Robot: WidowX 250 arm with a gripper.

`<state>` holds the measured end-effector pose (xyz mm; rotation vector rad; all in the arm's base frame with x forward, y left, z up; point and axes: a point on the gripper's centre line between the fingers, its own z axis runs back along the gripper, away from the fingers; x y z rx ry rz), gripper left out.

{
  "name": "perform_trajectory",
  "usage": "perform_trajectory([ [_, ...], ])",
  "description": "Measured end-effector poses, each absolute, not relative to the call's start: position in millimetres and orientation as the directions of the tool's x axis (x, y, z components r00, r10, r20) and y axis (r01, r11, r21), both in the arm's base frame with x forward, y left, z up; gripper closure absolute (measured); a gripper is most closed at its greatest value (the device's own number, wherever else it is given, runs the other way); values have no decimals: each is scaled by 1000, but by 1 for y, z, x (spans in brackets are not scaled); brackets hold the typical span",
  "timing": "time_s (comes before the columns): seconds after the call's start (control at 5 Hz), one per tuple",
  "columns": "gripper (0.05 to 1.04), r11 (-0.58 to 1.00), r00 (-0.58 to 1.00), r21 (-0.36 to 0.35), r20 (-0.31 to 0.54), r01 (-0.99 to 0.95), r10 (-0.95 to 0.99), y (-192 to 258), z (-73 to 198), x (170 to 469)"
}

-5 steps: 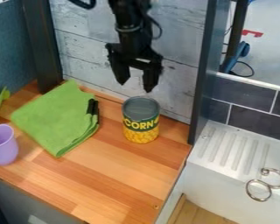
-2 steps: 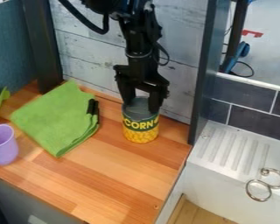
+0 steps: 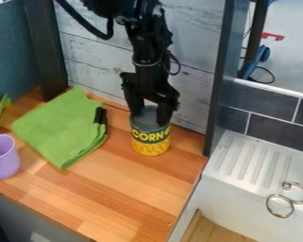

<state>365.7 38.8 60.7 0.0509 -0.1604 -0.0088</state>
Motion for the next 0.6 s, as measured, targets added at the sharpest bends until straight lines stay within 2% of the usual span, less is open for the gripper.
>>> perform_trajectory([
  [0.2, 83, 999, 996, 19, 84, 35, -36, 34, 60, 336],
  [0.4, 83, 1000, 1000, 3, -19, 14, -14, 37, 57, 289],
  [0.6, 83, 999, 987, -12, -157, -45, 43, 38, 57, 236],
])
